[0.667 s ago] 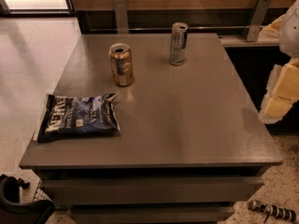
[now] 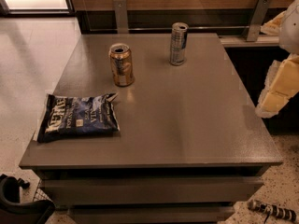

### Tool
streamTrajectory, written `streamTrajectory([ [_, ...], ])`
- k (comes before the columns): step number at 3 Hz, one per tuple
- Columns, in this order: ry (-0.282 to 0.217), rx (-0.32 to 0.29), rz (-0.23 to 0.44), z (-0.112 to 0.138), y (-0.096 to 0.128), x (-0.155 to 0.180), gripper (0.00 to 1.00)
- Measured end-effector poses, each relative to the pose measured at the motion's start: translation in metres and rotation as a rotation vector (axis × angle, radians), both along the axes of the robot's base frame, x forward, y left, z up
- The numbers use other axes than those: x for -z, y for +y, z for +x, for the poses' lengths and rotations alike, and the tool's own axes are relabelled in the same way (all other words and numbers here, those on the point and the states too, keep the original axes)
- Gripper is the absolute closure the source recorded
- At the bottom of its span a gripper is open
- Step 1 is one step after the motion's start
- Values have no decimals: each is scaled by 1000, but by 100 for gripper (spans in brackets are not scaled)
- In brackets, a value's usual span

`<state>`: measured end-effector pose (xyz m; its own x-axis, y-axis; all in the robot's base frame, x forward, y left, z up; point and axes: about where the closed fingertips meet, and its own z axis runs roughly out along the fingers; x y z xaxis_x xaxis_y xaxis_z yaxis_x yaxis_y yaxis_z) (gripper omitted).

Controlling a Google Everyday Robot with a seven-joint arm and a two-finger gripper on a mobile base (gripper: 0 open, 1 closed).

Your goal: Knock redbull can over

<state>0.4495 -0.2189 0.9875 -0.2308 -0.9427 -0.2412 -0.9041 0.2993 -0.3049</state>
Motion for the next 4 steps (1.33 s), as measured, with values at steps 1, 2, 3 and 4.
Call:
streamTrajectory([
  [1,-73,53,71,29,-12,-1,0],
  [2,-170,94,209,75,-17,7,0],
  [3,-256,110,398,123,-10,21,0],
  [4,-313,119,599,163,7,39,0],
])
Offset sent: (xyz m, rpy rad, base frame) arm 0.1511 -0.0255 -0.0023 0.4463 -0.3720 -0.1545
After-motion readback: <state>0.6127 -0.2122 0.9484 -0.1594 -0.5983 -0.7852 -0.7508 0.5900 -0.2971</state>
